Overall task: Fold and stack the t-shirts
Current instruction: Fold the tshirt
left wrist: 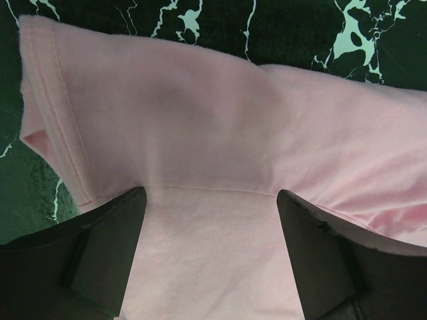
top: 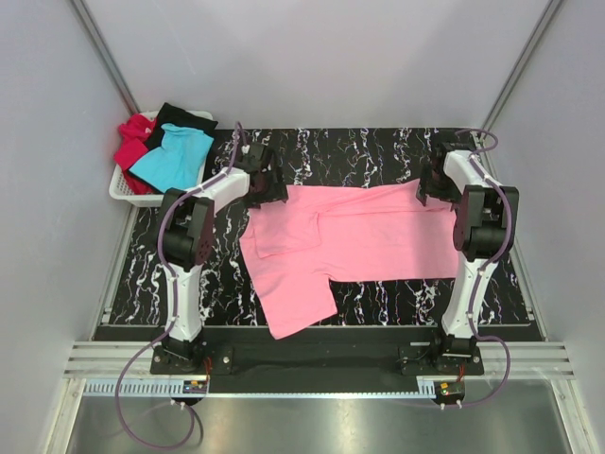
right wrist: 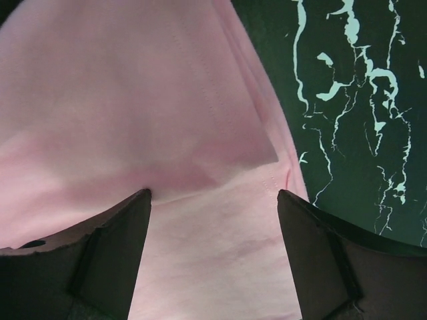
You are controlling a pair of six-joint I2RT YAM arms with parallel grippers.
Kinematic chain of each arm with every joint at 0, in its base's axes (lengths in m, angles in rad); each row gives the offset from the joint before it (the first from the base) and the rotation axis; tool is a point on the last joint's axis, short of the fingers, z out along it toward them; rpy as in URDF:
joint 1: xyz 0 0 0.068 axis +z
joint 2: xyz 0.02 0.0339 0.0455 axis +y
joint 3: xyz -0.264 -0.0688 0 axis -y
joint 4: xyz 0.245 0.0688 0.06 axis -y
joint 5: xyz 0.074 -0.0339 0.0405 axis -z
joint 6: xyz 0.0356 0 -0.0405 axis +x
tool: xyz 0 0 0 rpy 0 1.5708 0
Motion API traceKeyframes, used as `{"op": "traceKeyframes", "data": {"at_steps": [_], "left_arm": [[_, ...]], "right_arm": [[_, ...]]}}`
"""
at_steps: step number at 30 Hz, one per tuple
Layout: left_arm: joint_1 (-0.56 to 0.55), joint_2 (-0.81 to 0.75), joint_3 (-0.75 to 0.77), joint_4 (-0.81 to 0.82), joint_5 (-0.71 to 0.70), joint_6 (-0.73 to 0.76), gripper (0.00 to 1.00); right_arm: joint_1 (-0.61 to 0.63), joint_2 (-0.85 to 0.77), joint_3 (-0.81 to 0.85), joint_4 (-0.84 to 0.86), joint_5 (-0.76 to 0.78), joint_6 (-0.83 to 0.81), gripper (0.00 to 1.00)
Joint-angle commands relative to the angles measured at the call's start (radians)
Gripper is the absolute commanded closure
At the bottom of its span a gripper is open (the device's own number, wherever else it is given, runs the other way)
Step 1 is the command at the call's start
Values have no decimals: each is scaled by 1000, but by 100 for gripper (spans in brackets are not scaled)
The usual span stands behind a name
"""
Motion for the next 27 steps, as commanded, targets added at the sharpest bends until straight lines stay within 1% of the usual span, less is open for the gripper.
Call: {"op": "traceKeyframes", "data": {"at_steps": [1,9,12,15,16,20,22,23,26,27], "left_arm": [[13,6,7,9,-18,-6,15],[20,18,12,8,2,-15,13],[23,30,12,8,16,-26,13],[28,42,7,8,18,-41,14],[28,44,6,6,18,-42,14],[29,47,3,6,18,-47,14],[31,47,1,8,18,-47,14],[31,47,3,8,18,-47,14],[33,46,3,6,19,-47,14],[33,46,4,8,18,-50,14]], "right_arm": [[-10,23,46,6,71,2,17],[-43,57,73,26,92,-4,27],[-50,64,73,39,97,-9,33],[-53,58,69,49,107,-9,49],[-55,52,66,52,109,-9,55],[-63,35,58,73,112,-4,73],[-70,32,47,85,100,-1,74],[-73,34,49,93,91,-1,66],[-86,29,40,107,40,20,56],[-92,25,27,116,-1,39,51]]}}
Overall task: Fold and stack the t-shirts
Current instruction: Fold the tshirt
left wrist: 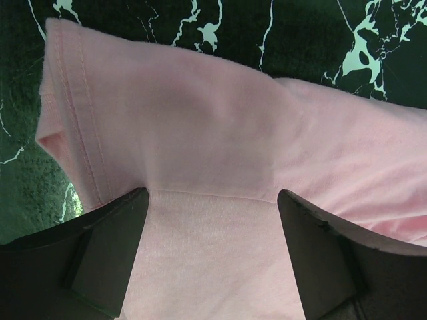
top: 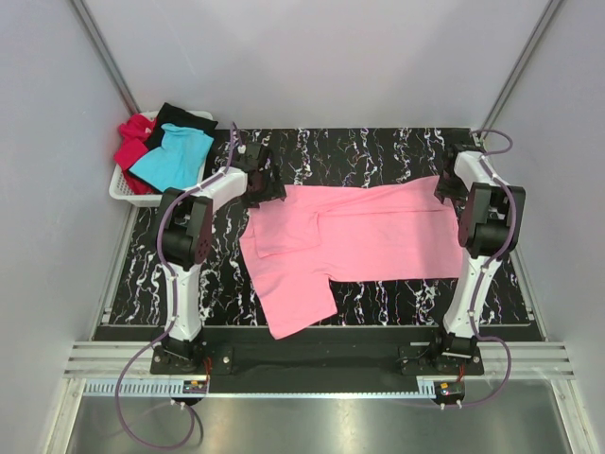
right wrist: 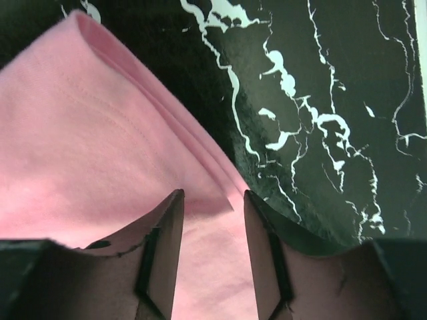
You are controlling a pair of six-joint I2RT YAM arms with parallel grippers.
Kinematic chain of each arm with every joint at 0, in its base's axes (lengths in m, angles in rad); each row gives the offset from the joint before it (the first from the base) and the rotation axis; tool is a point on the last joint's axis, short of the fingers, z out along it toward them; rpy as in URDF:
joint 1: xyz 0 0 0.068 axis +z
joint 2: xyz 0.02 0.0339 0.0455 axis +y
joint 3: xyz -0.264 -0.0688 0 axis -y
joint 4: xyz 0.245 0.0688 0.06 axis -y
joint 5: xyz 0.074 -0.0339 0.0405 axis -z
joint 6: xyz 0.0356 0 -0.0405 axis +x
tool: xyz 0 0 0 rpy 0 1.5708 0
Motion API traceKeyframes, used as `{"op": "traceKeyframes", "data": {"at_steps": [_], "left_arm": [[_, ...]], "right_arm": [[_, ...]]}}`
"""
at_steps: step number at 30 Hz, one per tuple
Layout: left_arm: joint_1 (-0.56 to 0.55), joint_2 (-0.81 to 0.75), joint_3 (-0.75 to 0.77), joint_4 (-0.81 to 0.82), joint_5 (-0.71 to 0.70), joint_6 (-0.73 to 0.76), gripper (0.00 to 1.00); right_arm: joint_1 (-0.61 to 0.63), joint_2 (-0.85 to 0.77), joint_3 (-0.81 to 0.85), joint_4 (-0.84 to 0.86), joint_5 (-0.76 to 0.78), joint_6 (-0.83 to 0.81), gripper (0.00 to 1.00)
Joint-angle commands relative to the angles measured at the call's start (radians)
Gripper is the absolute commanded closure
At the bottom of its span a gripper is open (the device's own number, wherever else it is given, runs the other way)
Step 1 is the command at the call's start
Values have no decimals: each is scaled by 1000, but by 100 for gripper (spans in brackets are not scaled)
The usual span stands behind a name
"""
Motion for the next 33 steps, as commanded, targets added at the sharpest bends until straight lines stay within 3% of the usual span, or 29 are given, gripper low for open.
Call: {"op": "traceKeyframes", "data": {"at_steps": [1,6,13,22,24,31,33], "left_arm": [[12,38,4,-1,12,-13,14],[13,41,9,-1,35,-13,14],[13,53,14,-2,43,-20,14],[18,69,21,-1,44,-38,14],[20,72,24,-1,49,-44,13],[24,81,41,-2,52,-55,12],[24,82,44,-1,52,-53,12]], "right_arm": [[-24,-39,-13,55,-79,44,51],[-67,-52,-55,108,-156,88,60],[-78,-44,-76,122,-192,120,60],[-78,-72,-72,122,-156,110,93],[-78,-81,-64,112,-142,99,93],[-78,-90,-35,72,-154,58,64],[-78,-81,-35,68,-168,59,64]]}}
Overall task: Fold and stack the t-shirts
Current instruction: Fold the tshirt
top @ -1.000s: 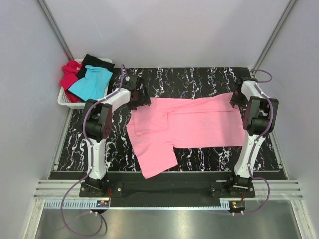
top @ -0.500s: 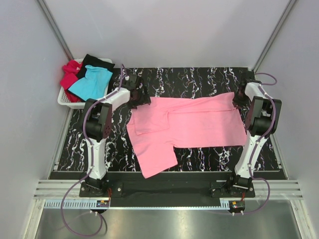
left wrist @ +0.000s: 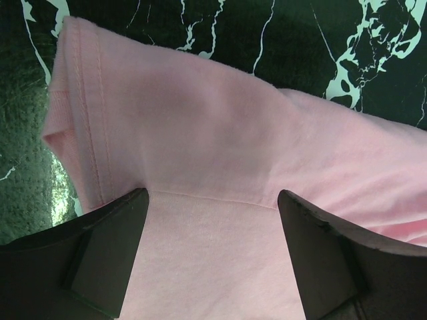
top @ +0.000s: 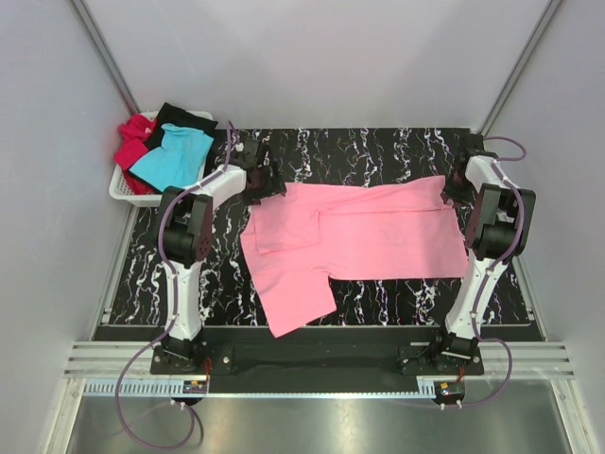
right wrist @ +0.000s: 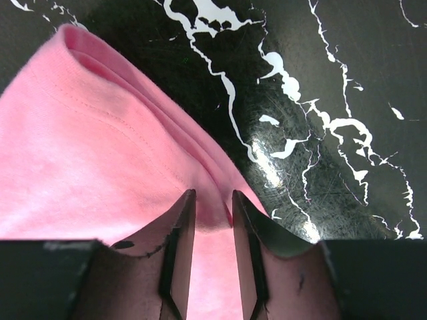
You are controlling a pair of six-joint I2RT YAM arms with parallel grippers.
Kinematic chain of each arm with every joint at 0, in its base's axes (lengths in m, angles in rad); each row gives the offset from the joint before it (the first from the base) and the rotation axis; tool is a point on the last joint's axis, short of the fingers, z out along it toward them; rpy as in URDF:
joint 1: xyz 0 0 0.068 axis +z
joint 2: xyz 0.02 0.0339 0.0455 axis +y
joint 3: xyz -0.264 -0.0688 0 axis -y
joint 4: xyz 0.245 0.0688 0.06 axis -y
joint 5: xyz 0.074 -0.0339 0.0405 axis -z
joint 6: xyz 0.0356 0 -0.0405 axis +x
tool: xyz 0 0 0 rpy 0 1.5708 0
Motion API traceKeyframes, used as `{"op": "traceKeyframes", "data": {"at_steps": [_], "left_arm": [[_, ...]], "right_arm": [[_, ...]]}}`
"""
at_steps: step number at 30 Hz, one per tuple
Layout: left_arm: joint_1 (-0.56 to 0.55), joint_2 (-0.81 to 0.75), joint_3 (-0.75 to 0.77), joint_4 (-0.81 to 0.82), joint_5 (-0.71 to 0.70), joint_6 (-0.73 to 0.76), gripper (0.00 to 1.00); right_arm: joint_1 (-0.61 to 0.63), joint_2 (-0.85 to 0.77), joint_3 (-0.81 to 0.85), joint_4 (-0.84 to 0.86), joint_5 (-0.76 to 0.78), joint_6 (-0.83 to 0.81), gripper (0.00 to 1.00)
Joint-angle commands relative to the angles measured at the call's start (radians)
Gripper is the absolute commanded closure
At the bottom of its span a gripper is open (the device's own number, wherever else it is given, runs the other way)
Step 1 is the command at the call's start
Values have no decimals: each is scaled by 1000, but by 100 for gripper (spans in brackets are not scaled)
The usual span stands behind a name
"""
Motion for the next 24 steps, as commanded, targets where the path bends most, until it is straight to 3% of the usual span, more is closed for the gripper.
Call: {"op": "traceKeyframes", "data": {"at_steps": [1,3,8,16,24], "left_arm": [[8,55,8,-17,24,-10,12],[9,51,5,-16,23,-9,12],[9,48,0,-17,26,-7,12],[9,48,2,-16,29,-10,12],[11,60,8,-17,18,-30,12]], "right_arm": [[-2,-49,31,-17,-2,-13,64],[-2,-43,28,-20,-12,-6,69],[-2,-60,26,-20,-7,-7,70],[-2,-64,43,-25,11,-18,100],[-2,-86,57,-62,60,-52,100]]}}
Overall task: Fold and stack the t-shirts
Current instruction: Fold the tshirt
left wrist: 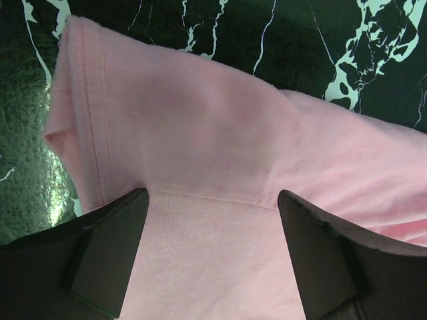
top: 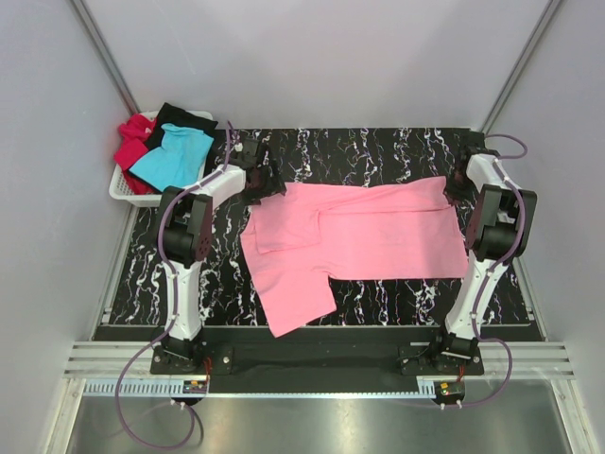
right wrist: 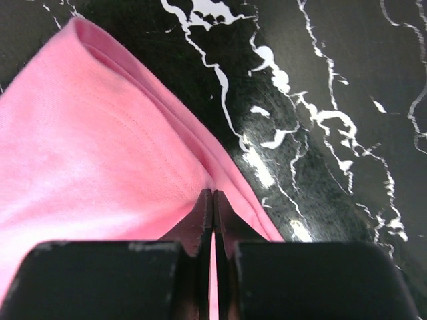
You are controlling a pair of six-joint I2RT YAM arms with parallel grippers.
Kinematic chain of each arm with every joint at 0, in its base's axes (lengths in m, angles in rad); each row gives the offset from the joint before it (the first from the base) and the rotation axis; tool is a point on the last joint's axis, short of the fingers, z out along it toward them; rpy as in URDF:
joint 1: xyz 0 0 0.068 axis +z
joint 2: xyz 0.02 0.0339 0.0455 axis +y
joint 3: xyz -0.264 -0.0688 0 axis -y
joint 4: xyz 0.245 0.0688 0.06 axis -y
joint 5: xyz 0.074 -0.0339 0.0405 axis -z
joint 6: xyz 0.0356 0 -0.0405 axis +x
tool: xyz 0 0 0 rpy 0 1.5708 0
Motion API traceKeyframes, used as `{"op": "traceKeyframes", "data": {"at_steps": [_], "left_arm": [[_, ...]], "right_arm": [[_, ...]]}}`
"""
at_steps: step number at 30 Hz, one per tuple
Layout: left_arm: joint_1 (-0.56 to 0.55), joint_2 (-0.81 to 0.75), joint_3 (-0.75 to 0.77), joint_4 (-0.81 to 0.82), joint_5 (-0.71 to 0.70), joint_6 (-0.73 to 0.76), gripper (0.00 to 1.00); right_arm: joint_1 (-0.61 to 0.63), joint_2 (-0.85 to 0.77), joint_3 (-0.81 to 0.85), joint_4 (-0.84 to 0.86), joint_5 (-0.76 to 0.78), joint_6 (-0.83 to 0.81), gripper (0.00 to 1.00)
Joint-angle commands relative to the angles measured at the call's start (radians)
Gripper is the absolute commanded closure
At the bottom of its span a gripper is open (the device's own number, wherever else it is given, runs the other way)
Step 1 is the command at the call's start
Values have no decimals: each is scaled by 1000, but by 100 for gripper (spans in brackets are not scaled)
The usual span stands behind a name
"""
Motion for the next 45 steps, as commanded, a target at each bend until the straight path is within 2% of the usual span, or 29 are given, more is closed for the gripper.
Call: {"op": "traceKeyframes", "data": {"at_steps": [1,31,45], "left_arm": [[7,60,8,-16,9,-24,12],[12,60,-8,-18,-3,-27,12],[15,55,-8,-18,0,-23,12]], "right_arm": [[-2,-83,43,-28,54,-29,100],[-4,-131,50,-97,99,-72,100],[-5,-115,-54,-103,97,-49,100]]}}
